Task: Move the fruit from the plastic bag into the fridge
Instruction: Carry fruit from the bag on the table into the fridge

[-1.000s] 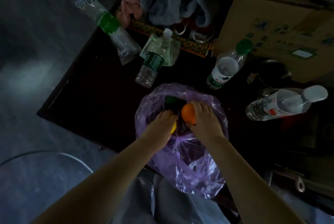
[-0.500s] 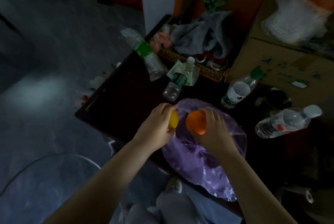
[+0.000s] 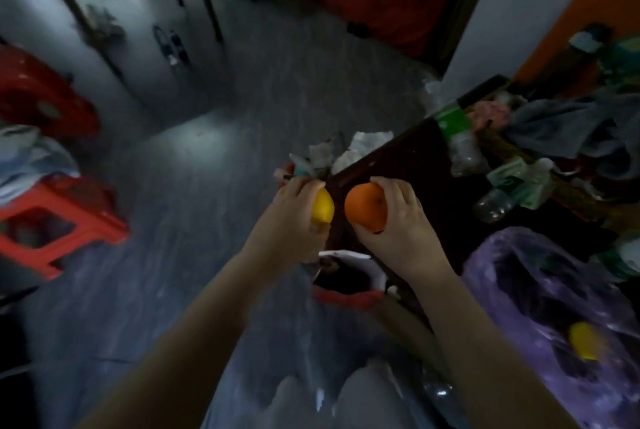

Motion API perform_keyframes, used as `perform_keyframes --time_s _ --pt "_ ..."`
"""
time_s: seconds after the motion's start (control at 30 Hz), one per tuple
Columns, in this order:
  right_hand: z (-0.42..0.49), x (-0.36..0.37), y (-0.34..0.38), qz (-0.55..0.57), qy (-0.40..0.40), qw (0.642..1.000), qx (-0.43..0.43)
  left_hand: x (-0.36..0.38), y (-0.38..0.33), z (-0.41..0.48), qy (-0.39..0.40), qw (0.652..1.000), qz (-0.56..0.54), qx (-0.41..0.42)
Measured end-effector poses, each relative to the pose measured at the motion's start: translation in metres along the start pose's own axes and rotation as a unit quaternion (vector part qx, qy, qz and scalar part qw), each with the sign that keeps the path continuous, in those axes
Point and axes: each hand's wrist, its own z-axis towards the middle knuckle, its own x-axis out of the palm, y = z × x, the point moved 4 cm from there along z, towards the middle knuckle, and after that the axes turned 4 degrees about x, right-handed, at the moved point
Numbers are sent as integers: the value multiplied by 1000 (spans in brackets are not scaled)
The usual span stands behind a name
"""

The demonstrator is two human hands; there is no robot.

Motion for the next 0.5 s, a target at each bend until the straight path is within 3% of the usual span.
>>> perform_keyframes --time_s 0.3,0.5 --pt "30 55 53 28 89 990 -104 -52 70 -41 -65 992 38 -100" --pt "85 91 111 34 110 965 -236 -104 107 -69 -146 963 61 -217"
